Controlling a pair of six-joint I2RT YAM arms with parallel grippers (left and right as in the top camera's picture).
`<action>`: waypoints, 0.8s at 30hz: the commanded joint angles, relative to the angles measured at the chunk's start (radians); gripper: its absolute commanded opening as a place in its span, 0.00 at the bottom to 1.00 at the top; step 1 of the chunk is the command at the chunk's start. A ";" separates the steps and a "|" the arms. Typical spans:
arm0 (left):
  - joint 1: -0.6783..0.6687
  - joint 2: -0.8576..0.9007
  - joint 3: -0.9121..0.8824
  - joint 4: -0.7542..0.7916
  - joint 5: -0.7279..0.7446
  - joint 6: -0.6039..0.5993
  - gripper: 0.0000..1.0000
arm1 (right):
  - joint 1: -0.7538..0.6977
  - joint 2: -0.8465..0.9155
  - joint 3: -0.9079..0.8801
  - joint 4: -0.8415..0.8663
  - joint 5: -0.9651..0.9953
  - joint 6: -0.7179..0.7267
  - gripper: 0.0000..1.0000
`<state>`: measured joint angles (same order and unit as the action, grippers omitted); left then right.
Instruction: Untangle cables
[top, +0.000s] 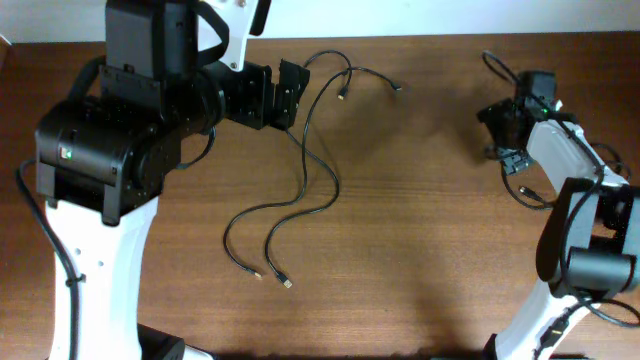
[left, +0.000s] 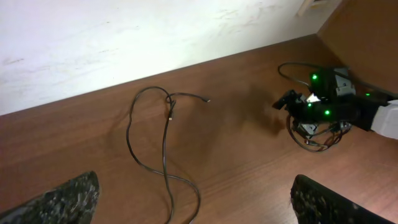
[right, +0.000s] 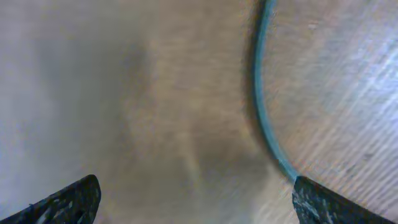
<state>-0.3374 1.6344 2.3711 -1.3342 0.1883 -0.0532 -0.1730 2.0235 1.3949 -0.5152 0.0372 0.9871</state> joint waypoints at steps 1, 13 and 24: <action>-0.001 -0.002 0.003 -0.014 0.014 0.001 0.99 | -0.039 0.017 -0.005 -0.031 0.015 0.103 0.98; -0.001 -0.002 0.003 -0.019 0.014 0.001 0.99 | -0.069 0.112 -0.005 -0.010 -0.002 0.080 0.98; -0.001 -0.002 0.003 -0.029 0.014 0.001 0.99 | -0.016 -0.053 0.020 0.051 -0.185 -0.185 0.04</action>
<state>-0.3374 1.6344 2.3711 -1.3575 0.1883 -0.0532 -0.2192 2.0933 1.4052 -0.4690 -0.0799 0.9066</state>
